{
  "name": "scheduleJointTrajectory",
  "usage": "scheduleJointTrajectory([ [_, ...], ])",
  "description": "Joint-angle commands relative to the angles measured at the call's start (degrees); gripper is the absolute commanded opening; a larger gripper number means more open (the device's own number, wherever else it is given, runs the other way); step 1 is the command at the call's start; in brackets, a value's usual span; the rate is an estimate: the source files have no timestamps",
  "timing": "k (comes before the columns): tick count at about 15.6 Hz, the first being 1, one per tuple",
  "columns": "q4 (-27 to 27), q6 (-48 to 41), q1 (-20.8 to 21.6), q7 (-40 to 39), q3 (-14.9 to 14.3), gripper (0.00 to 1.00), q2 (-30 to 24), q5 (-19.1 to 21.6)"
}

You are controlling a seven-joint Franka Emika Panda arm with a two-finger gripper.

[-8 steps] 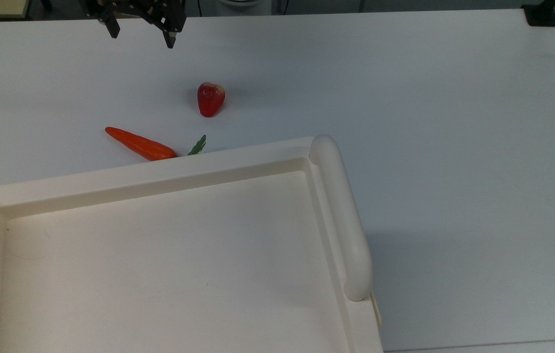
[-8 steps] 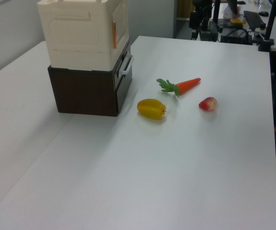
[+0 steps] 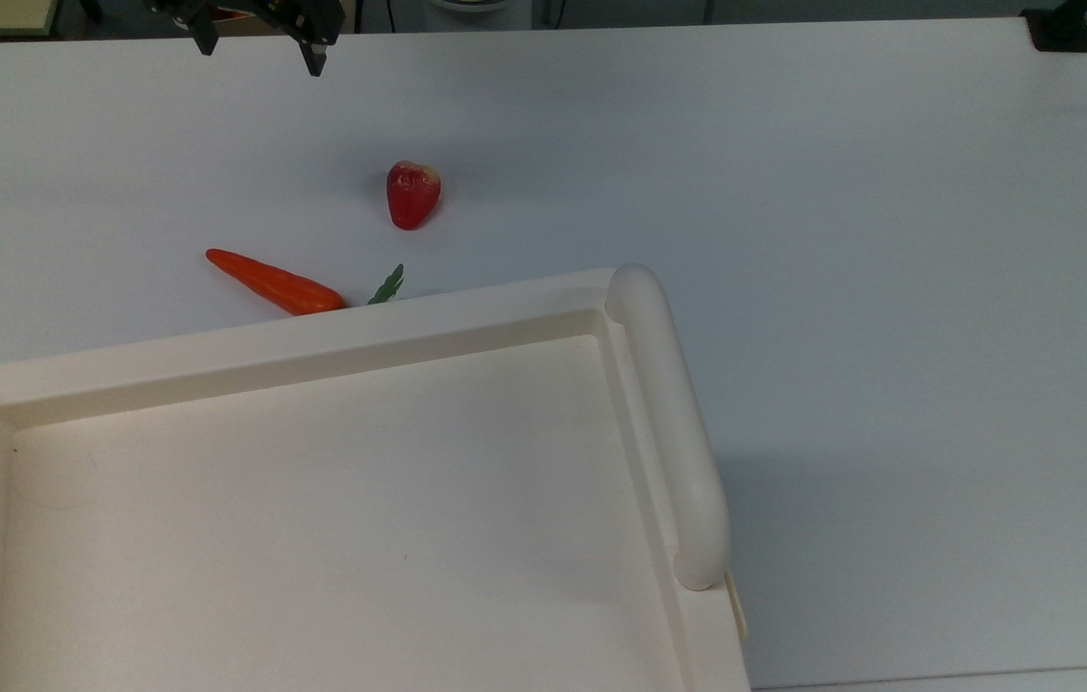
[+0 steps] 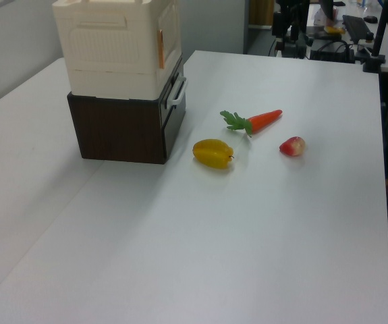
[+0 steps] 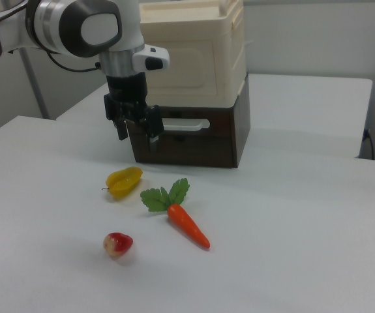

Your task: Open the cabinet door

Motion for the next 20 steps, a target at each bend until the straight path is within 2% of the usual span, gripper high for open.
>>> scheduleJointTrajectory([
  [1, -0.65, -0.83, 0.27, -1.04, -0.09, 1.0, -1.07, -0.35],
  [7, -0.57, 0.57, 0.62, -2.87, -0.09, 1.0, -0.11, 0.79],
  [10, -0.83, 4.87, 0.53, -8.15, -0.35, 1.0, 0.33, 7.37],
  [13, -0.74, 14.34, 1.58, -8.25, -0.53, 1.0, 2.44, 9.85],
  [17, -0.74, 26.39, 5.62, -7.98, 0.08, 1.0, 4.38, 11.87],
  [20, -0.39, 35.27, 7.38, -7.98, 1.22, 1.0, 5.69, 11.7],
])
